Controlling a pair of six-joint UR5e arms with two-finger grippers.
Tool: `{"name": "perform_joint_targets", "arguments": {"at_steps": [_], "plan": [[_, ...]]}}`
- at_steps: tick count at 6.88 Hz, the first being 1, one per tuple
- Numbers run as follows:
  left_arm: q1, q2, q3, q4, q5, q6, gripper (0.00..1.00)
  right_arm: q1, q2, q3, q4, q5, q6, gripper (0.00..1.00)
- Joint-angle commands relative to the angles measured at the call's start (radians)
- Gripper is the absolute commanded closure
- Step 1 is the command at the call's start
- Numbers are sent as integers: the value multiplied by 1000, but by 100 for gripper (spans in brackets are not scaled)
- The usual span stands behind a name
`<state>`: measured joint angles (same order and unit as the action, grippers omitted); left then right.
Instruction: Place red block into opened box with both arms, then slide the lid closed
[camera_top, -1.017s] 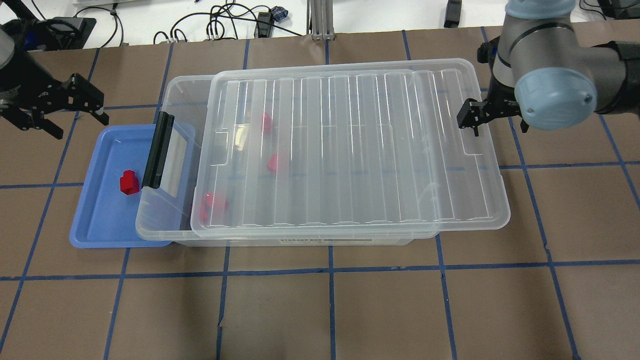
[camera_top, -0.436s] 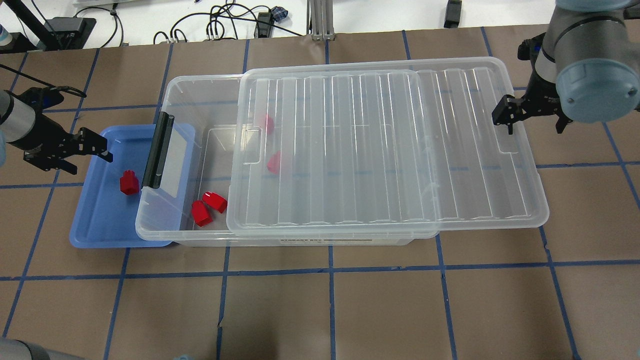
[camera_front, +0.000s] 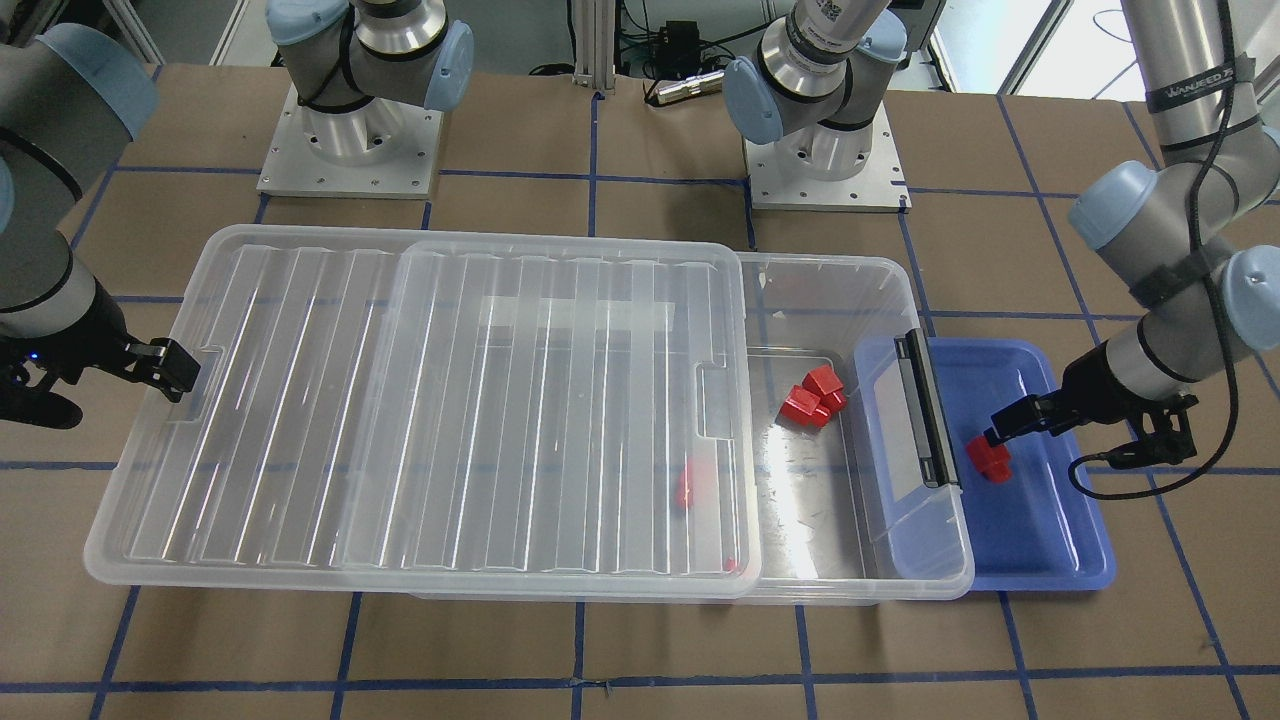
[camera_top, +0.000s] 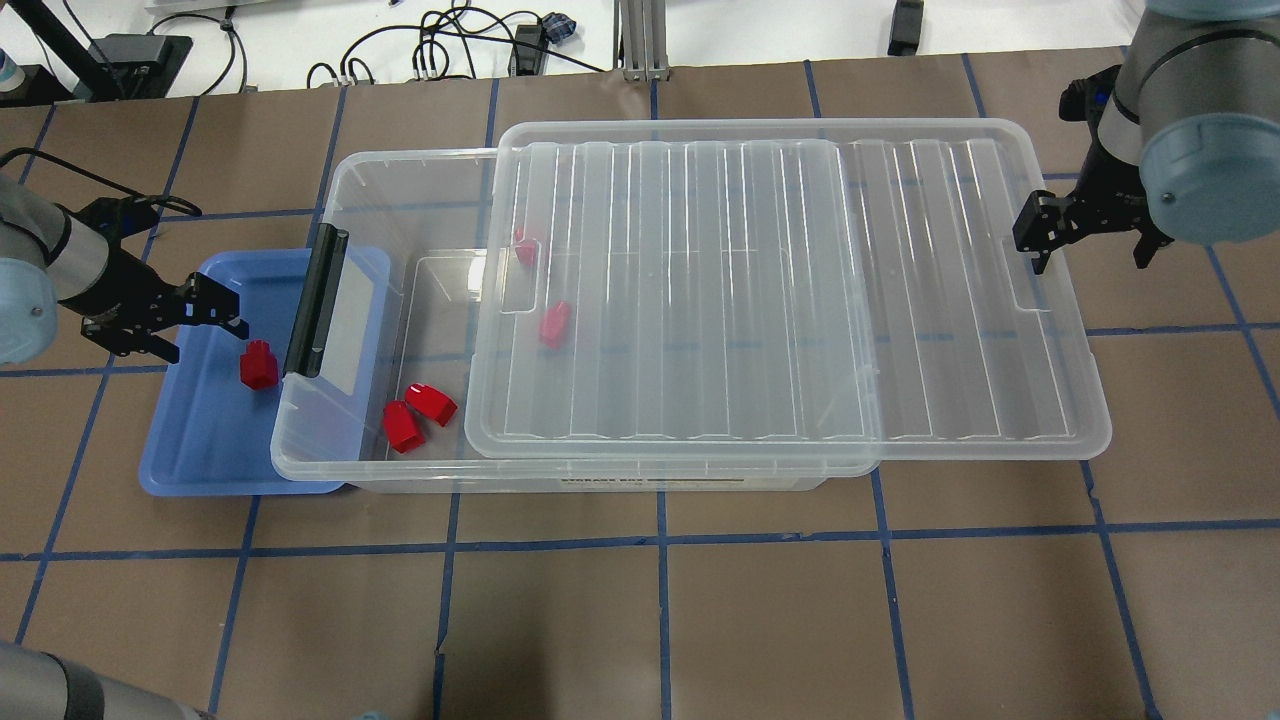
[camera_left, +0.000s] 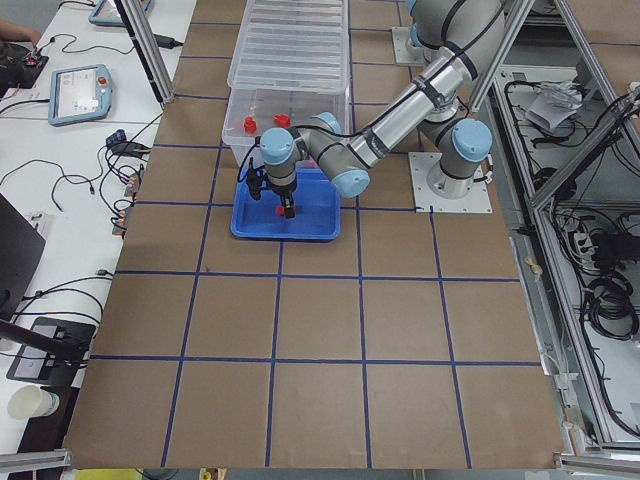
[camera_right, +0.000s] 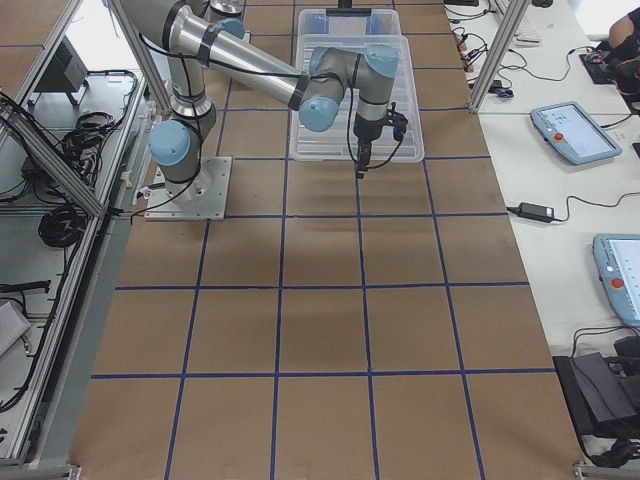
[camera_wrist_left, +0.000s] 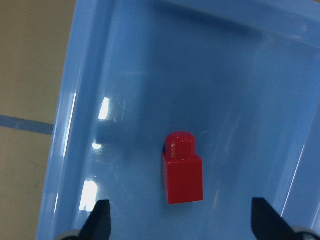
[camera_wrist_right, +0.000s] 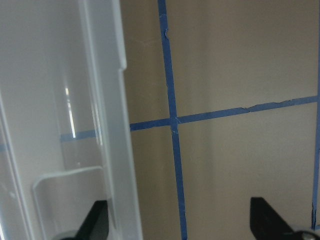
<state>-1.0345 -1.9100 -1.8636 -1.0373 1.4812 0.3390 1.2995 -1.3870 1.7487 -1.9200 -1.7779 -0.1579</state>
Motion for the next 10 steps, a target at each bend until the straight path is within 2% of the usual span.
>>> {"name": "perform_joint_targets", "arguments": {"at_steps": [1, 3, 5, 6, 7, 8, 9, 10], "plan": [[-35, -27, -14, 34, 53, -9, 9, -3, -6, -1, 9, 0, -2, 0], [-35, -73, -26, 88, 53, -14, 10, -3, -16, -2, 19, 0, -3, 0], [-36, -73, -32, 91, 54, -14, 10, -5, -36, 0, 39, 0, -5, 0], [-39, -73, -34, 91, 54, -27, 15, -5, -38, -5, 45, 0, -3, 0], [-45, -76, -37, 89, 54, -50, 35, 1, -49, -20, 45, 2, -6, 0], [-50, -75, -37, 95, 48, -58, 96, 15, -62, -88, 123, 17, -6, 0], [-50, -66, -26, 94, 53, -55, 100, 55, -88, -168, 224, 50, 6, 0], [-58, -55, -25, 88, 56, -54, 100, 114, -107, -201, 233, 83, 20, 0]]}}
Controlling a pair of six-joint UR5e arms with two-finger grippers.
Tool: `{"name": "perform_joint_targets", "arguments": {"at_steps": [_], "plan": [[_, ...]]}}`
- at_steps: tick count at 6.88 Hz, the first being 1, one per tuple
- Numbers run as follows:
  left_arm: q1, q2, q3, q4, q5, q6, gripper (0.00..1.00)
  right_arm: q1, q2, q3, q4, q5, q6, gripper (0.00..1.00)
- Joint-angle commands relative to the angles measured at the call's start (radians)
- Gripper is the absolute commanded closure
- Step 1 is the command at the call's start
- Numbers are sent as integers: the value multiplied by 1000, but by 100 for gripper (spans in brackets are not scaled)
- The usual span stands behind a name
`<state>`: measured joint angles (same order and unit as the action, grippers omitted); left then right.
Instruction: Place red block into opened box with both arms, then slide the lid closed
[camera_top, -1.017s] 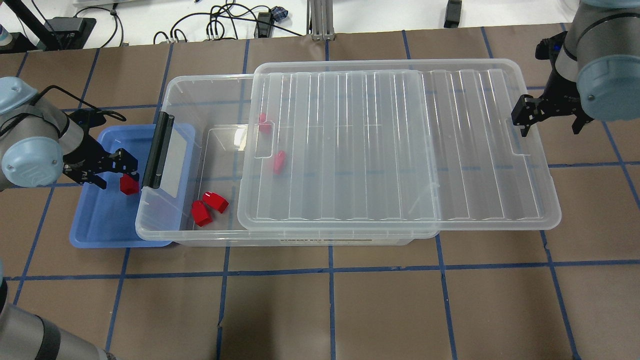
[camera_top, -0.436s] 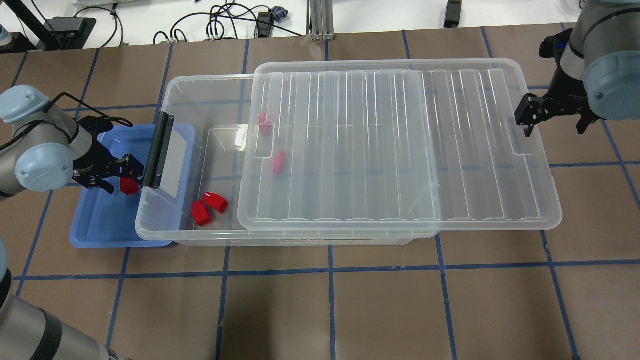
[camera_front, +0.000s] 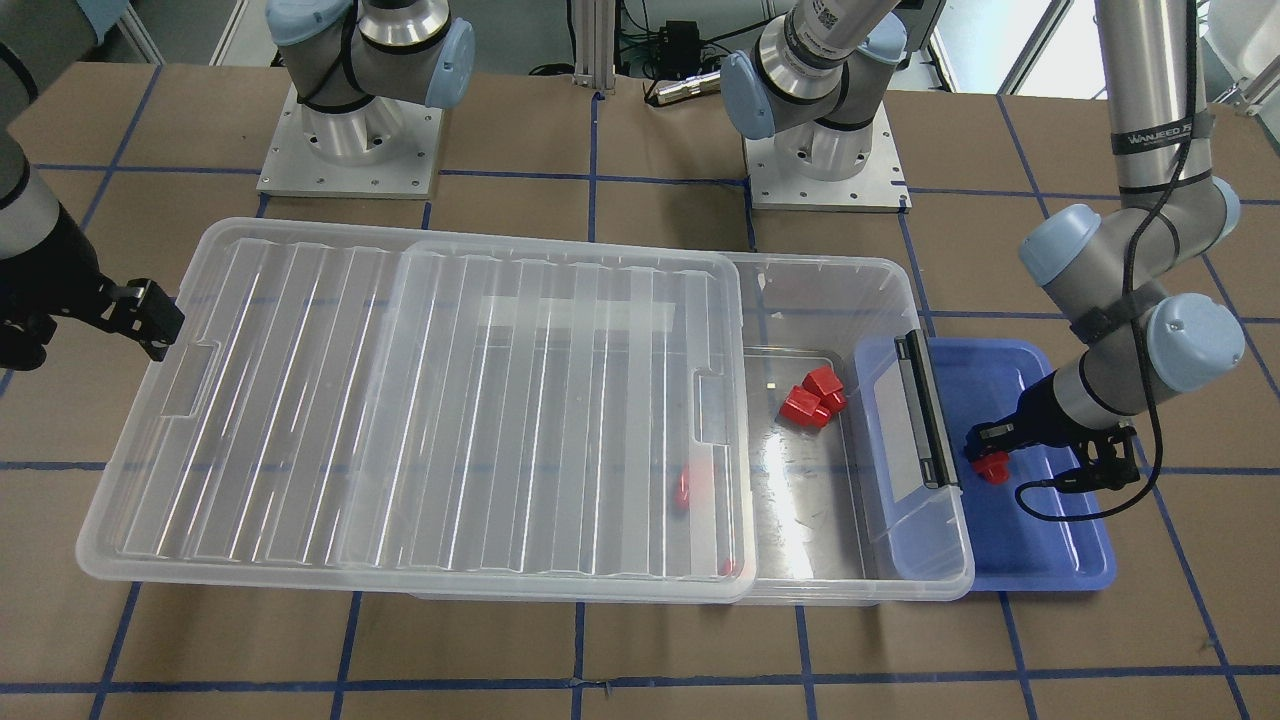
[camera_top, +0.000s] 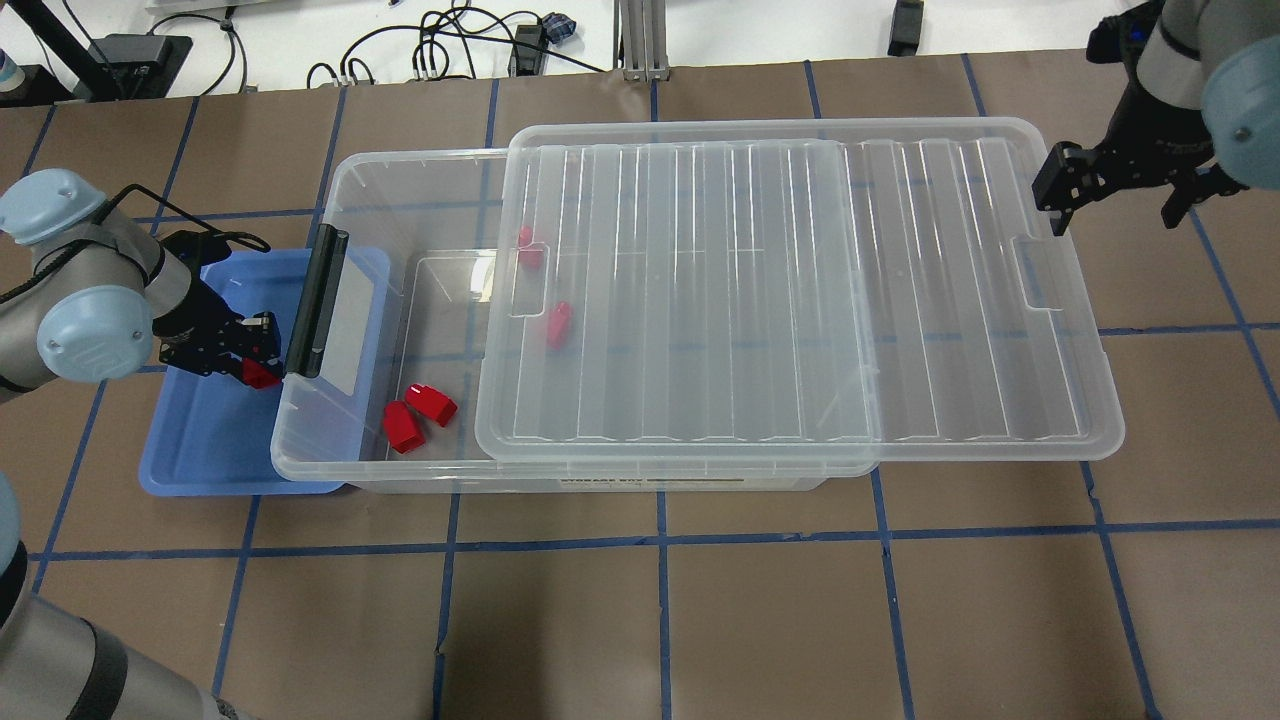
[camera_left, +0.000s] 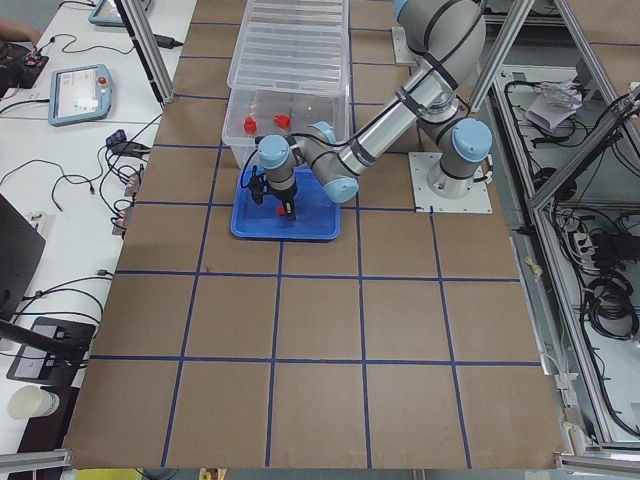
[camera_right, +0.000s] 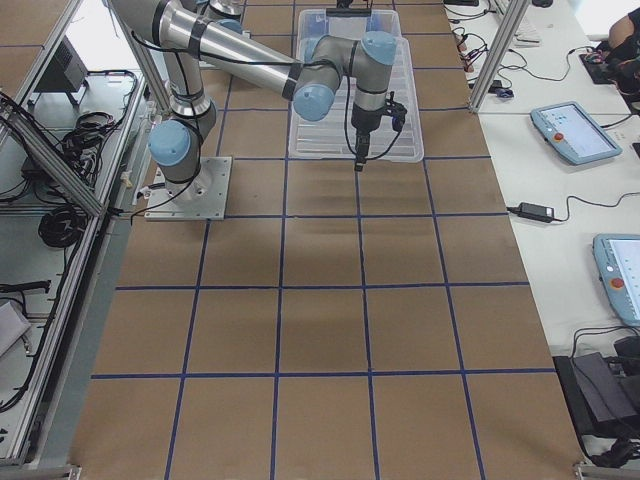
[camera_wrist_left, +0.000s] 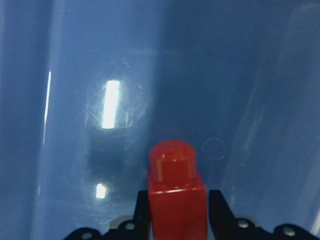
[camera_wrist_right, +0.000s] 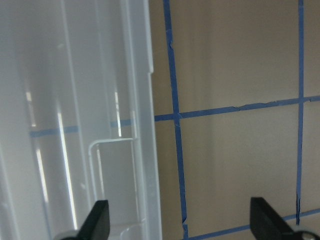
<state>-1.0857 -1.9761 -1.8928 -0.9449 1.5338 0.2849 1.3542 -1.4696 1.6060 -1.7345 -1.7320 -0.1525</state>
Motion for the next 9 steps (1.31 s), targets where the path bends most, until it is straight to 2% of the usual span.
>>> {"name": "perform_joint_targets", "arguments": {"at_steps": [1, 3, 4, 5, 7, 9], "plan": [[-14, 45, 32, -26, 25, 2, 100, 128, -49, -61, 46, 76, 96, 0], [-19, 146, 214, -353, 19, 3, 100, 199, -74, -57, 82, 107, 171, 0], [-57, 184, 324, -524, 19, -3, 100, 204, -74, -55, 90, 130, 213, 0], [-135, 212, 380, -604, 17, -28, 100, 204, -75, -52, 89, 126, 214, 0], [-296, 246, 357, -594, 17, -270, 100, 204, -74, -50, 92, 137, 211, 0], [-387, 205, 330, -541, 14, -337, 100, 204, -80, -46, 92, 137, 208, 0]]}}
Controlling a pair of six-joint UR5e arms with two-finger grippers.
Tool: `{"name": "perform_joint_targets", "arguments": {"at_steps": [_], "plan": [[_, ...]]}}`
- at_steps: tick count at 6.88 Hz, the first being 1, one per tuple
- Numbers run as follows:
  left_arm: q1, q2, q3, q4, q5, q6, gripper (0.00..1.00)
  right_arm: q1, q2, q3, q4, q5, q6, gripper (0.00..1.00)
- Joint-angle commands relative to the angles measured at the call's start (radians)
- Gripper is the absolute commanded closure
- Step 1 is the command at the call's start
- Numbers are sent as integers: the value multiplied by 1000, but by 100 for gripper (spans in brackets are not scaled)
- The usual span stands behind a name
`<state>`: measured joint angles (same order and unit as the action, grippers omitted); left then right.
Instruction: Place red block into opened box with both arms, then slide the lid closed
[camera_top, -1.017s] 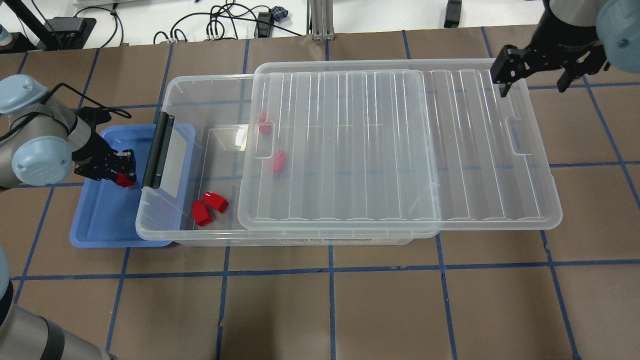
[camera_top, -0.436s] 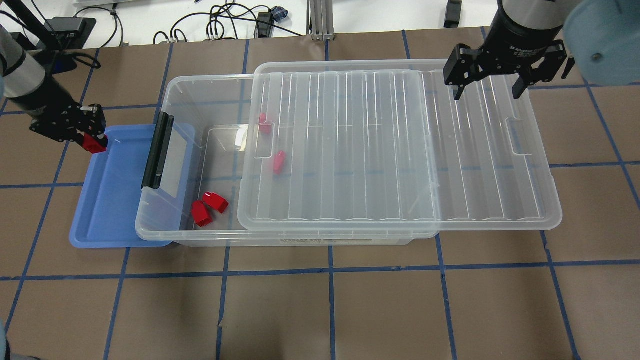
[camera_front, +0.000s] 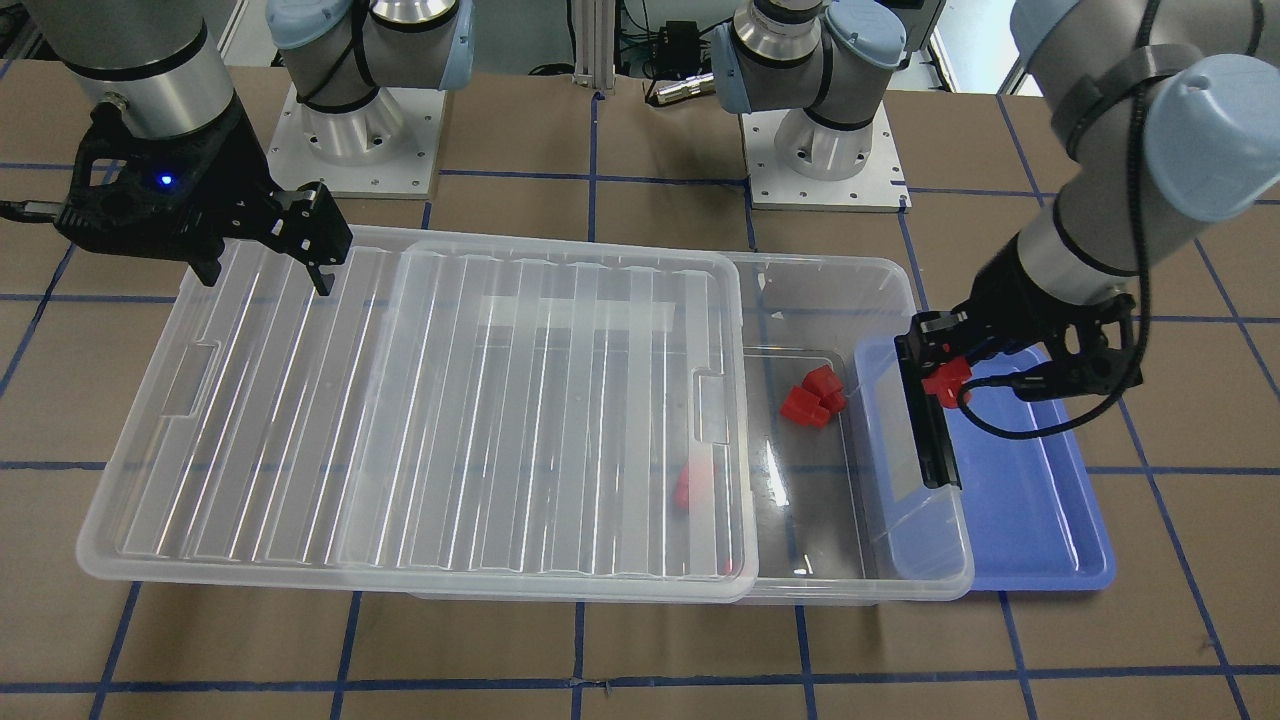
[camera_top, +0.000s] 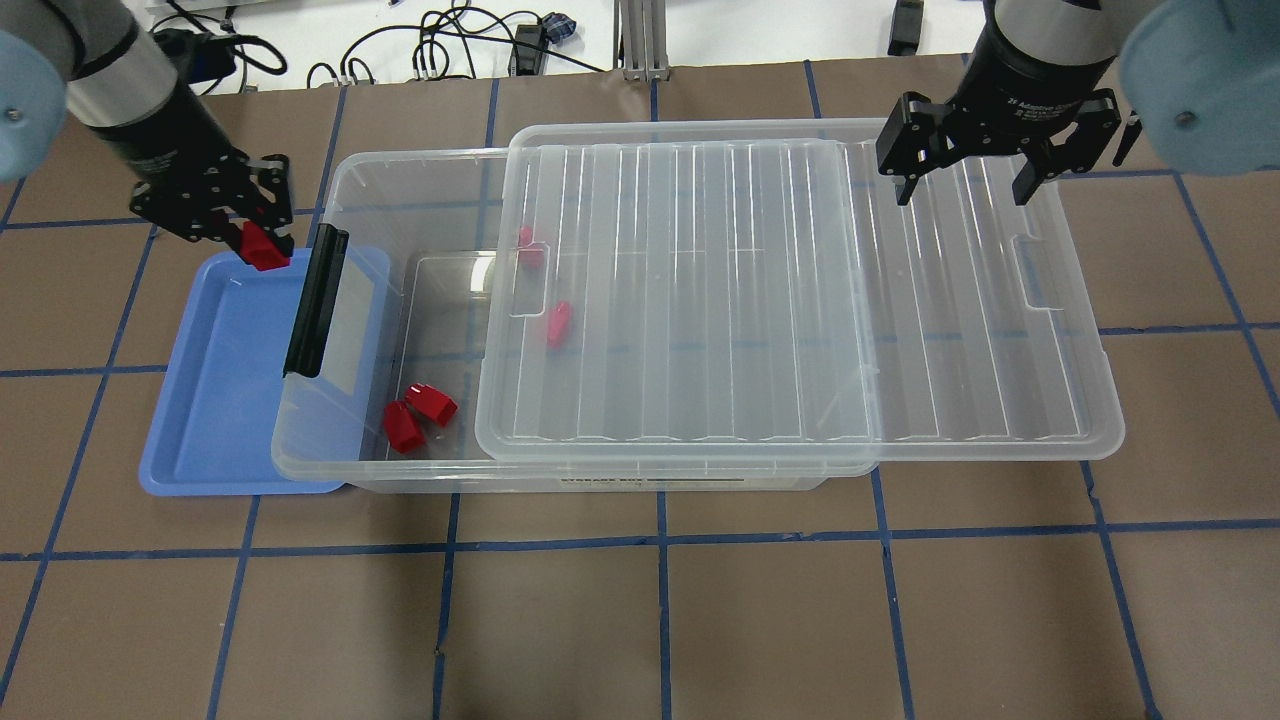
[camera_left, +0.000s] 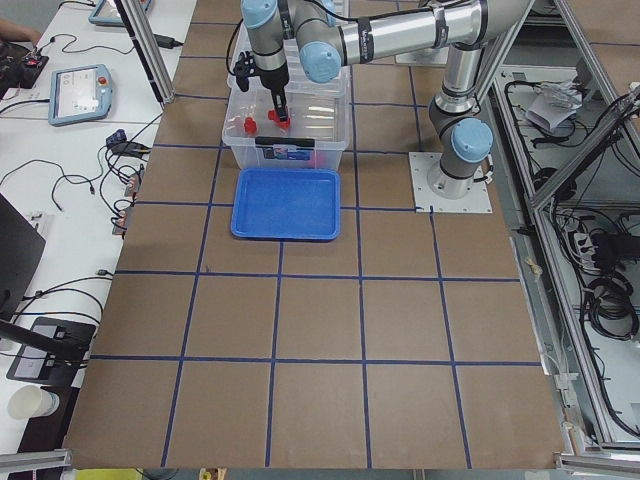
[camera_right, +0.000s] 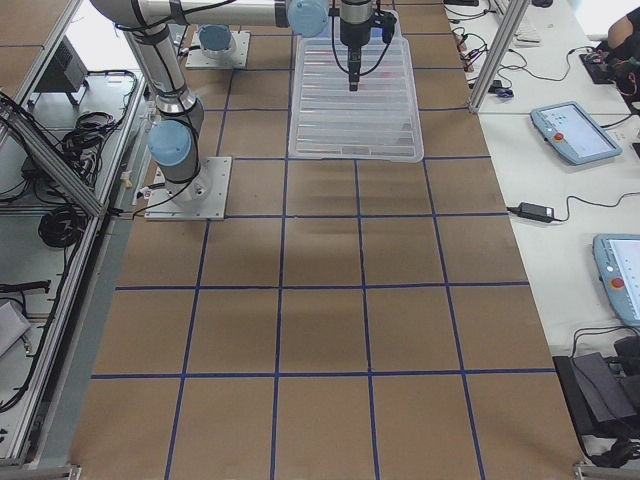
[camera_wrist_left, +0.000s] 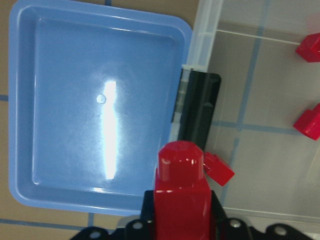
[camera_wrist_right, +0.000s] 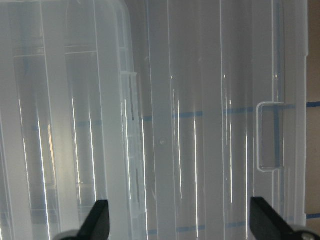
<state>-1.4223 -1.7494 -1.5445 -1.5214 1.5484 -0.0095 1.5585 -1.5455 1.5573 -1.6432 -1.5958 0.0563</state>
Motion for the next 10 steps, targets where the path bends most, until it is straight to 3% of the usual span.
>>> {"name": "perform_joint_targets", "arguments": {"at_steps": [1, 2, 4, 10], "plan": [[-55, -38, -75, 146, -23, -41, 100, 0, -4, 9, 0, 2, -3, 0], [-59, -57, -160, 191, -150, -41, 100, 0, -4, 9, 0, 2, -4, 0], [-69, -90, -213, 361, -116, -33, 100, 0, -4, 9, 0, 2, -6, 0], [-78, -170, -226, 422, -71, 23, 100, 0, -2, 9, -7, 2, -9, 0]]}}
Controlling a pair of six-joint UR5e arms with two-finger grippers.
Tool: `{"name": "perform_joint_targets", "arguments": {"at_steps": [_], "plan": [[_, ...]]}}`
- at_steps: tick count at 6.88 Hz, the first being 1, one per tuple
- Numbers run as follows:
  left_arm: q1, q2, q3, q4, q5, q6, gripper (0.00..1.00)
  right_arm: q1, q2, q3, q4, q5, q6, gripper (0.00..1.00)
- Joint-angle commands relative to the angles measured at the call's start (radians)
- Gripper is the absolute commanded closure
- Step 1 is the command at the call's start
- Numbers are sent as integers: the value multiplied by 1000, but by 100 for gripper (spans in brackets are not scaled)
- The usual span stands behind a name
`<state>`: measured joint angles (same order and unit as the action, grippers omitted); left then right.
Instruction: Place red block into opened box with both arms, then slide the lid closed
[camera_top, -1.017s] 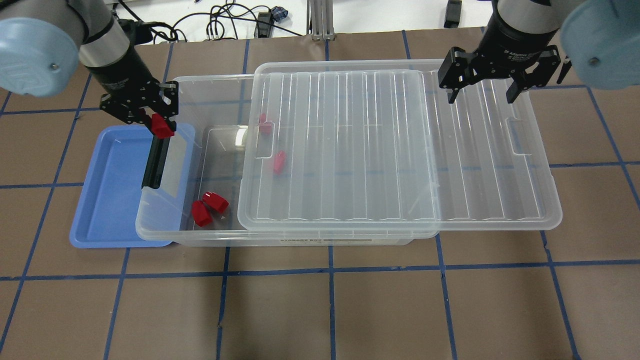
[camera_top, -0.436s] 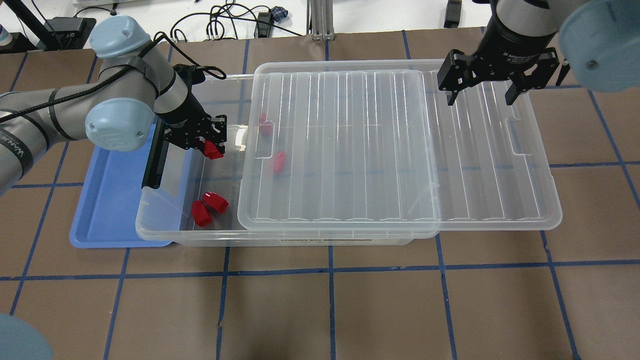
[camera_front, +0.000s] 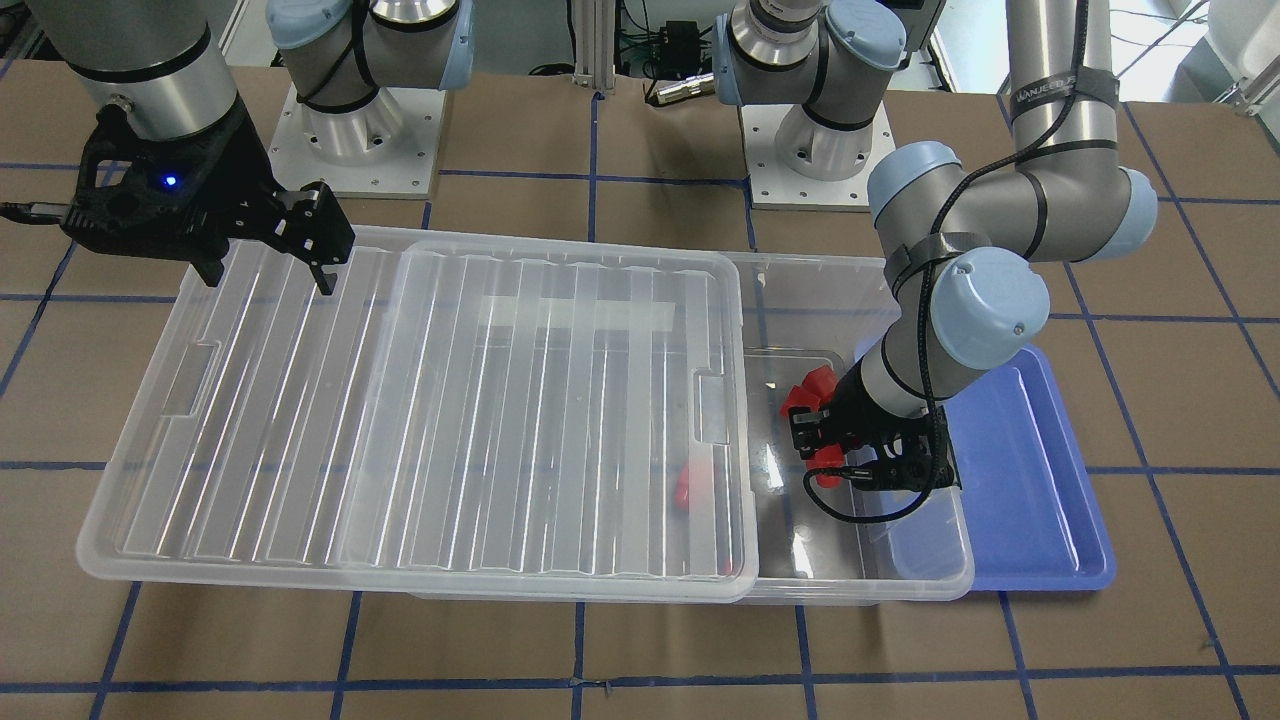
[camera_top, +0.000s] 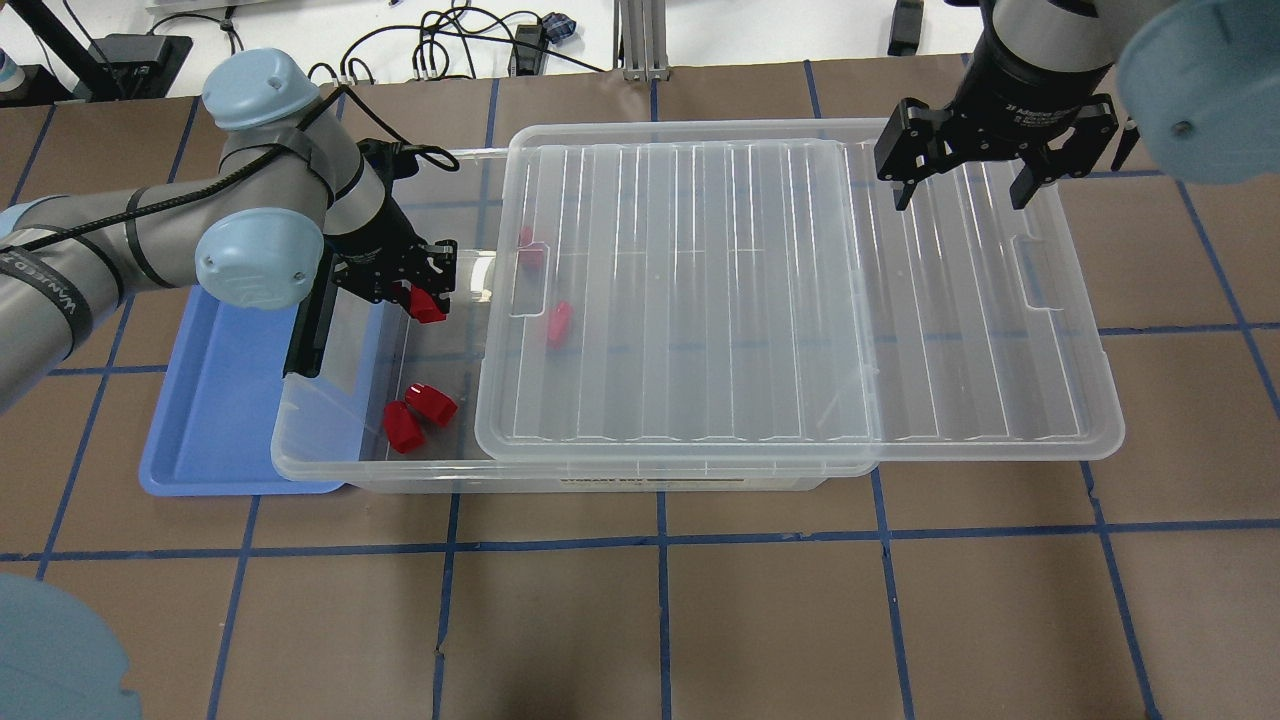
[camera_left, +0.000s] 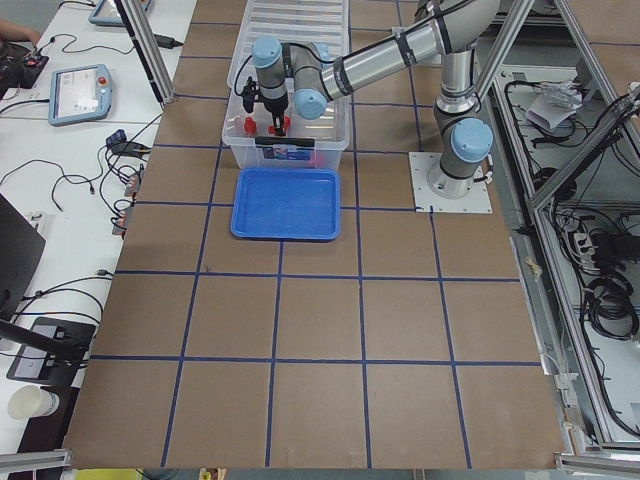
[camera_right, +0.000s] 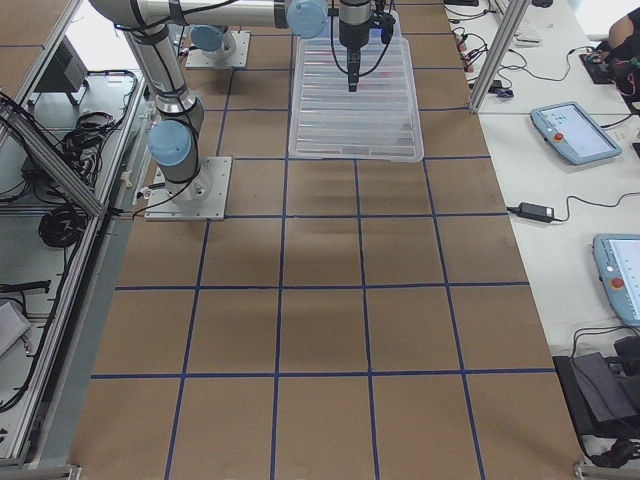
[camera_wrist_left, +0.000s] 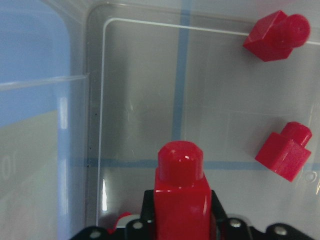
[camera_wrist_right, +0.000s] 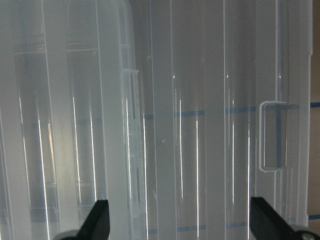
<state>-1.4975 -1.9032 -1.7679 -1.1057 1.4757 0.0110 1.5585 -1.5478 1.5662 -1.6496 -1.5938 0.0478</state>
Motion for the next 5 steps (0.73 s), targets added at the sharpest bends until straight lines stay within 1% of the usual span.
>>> {"name": "perform_joint_targets", "arguments": {"at_steps": [1, 3, 4, 5], "plan": [[-6, -25, -8, 10, 3, 7, 100, 0, 0, 0, 1, 0, 0, 0], [-6, -51, -66, 107, 5, 7, 100, -2, 0, 0, 2, 0, 0, 0], [-6, -59, -68, 112, 30, 4, 55, -2, -2, 0, 4, -2, -2, 0], [-6, -59, -56, 121, 35, -8, 15, 0, -11, 2, 7, -3, -3, 0]]}}
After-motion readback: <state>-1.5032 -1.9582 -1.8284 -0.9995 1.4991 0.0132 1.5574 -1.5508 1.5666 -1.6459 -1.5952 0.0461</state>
